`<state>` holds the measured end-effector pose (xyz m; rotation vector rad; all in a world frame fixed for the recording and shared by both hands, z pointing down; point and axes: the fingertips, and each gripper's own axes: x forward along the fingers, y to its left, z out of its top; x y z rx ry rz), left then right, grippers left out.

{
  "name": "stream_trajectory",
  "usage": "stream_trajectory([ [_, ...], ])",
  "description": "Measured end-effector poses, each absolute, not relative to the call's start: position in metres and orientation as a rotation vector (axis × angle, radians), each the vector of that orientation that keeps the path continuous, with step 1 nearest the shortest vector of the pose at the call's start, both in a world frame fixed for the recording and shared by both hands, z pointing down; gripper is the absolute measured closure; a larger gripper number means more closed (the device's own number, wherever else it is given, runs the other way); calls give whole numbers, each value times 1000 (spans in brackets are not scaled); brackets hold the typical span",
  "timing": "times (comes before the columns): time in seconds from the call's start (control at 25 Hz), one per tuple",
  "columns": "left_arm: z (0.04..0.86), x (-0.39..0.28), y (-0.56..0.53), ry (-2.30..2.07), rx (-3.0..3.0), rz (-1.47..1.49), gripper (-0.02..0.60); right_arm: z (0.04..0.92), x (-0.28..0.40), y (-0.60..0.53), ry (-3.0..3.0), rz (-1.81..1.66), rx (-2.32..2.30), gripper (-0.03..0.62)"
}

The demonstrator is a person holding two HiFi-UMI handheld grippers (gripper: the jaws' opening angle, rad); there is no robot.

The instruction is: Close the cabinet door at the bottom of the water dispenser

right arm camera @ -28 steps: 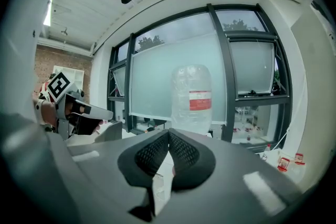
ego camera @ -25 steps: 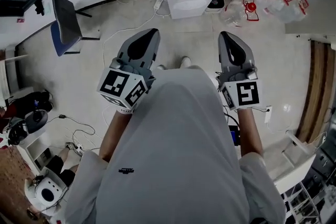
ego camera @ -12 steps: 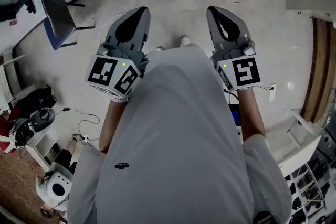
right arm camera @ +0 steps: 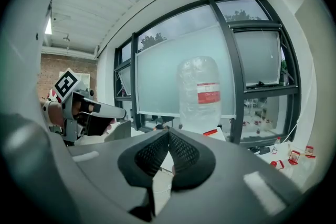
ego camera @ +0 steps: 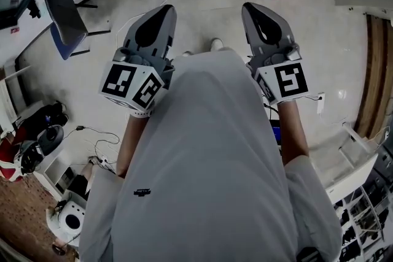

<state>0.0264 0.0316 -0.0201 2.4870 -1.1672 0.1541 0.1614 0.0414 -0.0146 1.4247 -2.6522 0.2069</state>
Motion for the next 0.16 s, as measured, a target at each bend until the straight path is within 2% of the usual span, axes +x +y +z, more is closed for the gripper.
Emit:
stream_trajectory([
  [0.16,-17,29,33,-1152,2478,157,580,-11,156,43,-2650,210,1420,591],
])
